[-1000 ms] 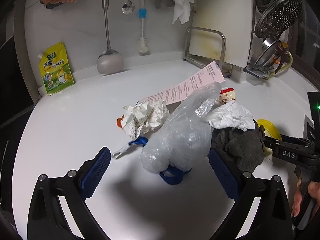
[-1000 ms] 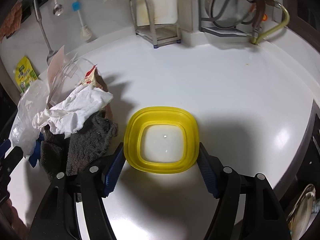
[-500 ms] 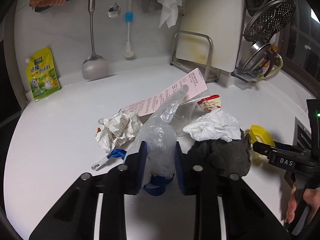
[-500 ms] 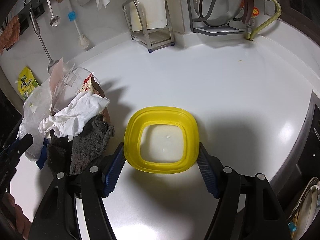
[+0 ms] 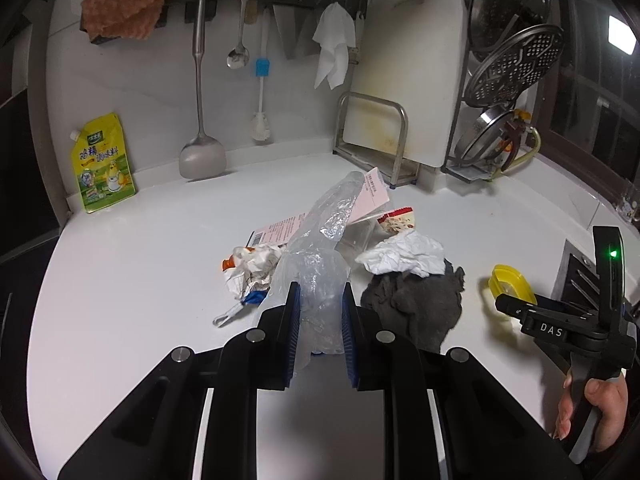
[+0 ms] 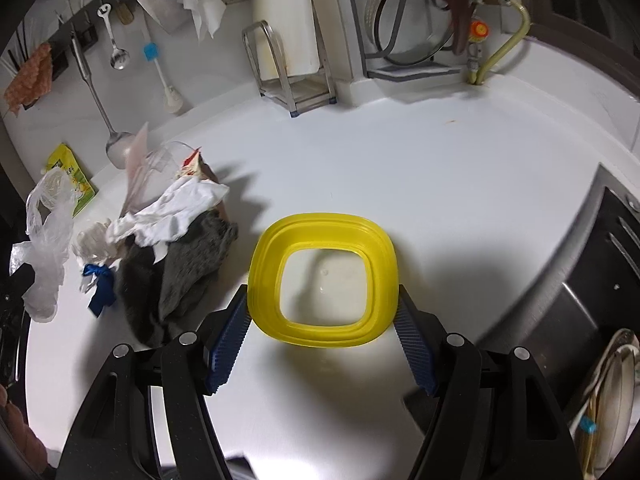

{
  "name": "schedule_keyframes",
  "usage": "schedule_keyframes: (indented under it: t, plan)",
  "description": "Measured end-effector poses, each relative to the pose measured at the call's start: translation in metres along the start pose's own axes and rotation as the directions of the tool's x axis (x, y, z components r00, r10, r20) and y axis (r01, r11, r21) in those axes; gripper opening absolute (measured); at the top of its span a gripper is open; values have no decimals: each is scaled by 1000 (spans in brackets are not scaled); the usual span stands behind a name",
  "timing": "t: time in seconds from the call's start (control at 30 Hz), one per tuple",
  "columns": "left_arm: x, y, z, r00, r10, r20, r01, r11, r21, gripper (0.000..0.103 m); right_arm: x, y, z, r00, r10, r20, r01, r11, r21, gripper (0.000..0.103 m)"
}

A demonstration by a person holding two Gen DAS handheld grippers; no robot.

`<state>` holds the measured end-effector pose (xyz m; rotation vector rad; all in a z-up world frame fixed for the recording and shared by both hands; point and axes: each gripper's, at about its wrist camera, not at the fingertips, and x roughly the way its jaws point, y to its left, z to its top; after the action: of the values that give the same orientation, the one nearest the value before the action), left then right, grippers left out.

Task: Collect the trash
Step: 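Carry the lid and the bag in both tools over the grey basket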

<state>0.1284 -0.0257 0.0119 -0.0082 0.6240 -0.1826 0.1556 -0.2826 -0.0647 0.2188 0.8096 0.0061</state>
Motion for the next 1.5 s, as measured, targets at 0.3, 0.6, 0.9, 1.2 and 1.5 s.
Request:
schedule_keyframes:
  t: [0.3,0.6,0.9,1.2,1.5]
  plan:
    - [-48,-14,-31,1000,-24,5,24,999,29,20,-57,9,-45,999,-9,54,10,1000,-5,67]
    - [-102,-22,-55,998,-55,41,53,997,49,20,-107,27,-104,996,24,89,-24,1000,-2,67]
    - [-140,-35,-91,994,-100,33,97,992,84,20,-142,41,-151,994,35,100,-35,999,-8,67]
    - [-142,-51,-136,989,-142,-37,145,983,114,20,-148,40,-198,997,57,55,-57,998,1,67]
    - [-121,-56,-165,977,-162,-136,175,980,94,20,-151,32,-227,999,37,20,-38,999,19,67]
